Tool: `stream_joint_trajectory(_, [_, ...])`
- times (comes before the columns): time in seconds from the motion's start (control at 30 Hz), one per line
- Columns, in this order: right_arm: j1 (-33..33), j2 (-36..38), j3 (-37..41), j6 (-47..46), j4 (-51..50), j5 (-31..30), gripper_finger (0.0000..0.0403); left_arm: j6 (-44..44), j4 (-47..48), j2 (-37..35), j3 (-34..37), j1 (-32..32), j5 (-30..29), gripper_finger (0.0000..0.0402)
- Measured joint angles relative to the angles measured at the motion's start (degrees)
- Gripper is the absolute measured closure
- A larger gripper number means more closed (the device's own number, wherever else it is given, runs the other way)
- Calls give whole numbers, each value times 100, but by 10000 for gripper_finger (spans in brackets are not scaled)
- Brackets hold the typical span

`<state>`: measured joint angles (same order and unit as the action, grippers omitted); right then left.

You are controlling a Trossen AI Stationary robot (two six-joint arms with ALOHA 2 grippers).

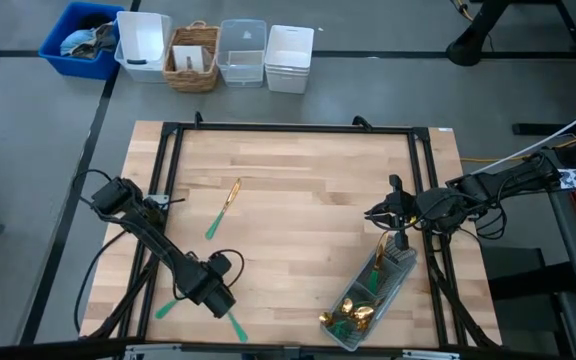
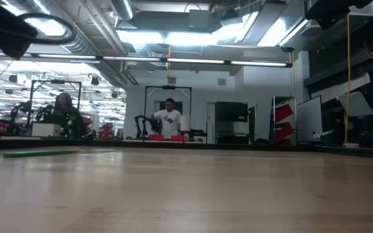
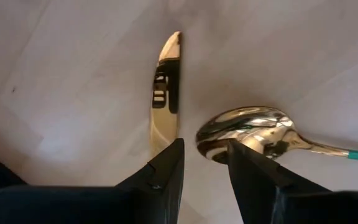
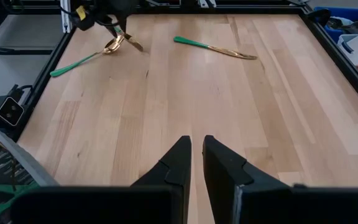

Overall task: Sort silverware
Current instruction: Put the spoon into the utensil organizer

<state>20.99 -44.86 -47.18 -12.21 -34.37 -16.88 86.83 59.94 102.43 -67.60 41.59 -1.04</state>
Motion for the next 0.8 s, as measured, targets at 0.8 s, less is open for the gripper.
stream_joint_trajectory(0.8, [0,-2,0,0,8,2,359,-399,-1602,0,713,10,2,288])
